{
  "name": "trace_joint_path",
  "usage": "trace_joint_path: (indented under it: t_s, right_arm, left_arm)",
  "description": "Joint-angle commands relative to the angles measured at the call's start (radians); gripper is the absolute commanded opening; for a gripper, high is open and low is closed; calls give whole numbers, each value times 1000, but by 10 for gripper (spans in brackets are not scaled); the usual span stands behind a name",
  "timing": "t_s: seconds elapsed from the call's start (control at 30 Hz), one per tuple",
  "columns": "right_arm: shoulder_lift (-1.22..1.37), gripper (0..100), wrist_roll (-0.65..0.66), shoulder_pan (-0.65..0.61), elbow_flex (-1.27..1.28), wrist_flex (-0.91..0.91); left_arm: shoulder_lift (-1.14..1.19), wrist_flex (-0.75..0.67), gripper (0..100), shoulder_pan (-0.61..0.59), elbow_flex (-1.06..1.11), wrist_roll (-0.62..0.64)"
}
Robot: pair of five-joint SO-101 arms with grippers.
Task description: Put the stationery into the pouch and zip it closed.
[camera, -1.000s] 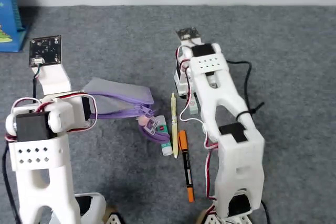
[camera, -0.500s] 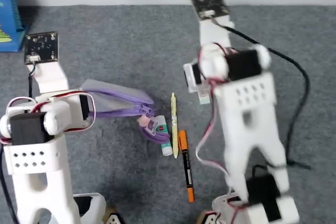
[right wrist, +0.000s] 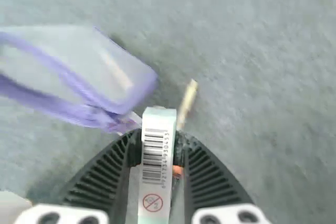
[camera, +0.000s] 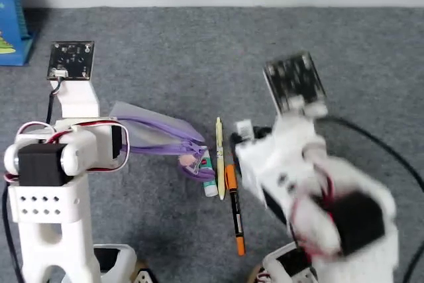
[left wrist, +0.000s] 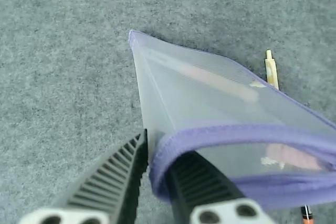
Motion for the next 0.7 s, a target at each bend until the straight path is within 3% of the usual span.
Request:
trace_joint_path:
  t_s: [0.0,0.33,0.67]
  right_arm:
    - [-234,8,-12,-77,161,-170]
    - [-693,8,-11,-242,710,-711]
    - [-661,8,-11,-375,1082,-1423]
  left_arm:
    - [-2,3,13,8,-54,-14]
    - [-2,3,13,3,-54,-9]
    - [-2,-2,13,6,-16,-9]
